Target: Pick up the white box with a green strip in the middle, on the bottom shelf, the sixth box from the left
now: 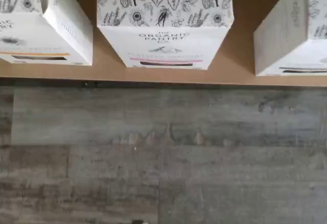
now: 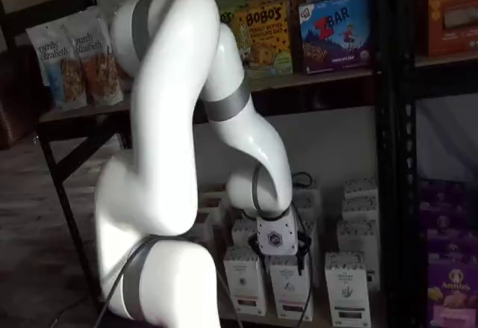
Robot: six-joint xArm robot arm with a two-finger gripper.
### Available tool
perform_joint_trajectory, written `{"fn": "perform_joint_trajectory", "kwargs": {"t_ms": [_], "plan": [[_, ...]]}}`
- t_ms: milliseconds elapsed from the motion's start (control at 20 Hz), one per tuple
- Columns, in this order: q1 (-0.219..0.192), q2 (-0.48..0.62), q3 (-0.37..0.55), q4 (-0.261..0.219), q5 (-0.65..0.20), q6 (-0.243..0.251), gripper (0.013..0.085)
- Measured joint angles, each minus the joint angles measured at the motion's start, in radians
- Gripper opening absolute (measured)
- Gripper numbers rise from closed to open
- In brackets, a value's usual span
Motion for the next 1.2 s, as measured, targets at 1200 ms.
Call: {"fn": "perform_joint_trajectory", "kwargs": {"t_ms": [1200], "plan": [[-0.095, 0.357, -0.388, 0.130, 0.018, -0.221, 0.0850]]}}
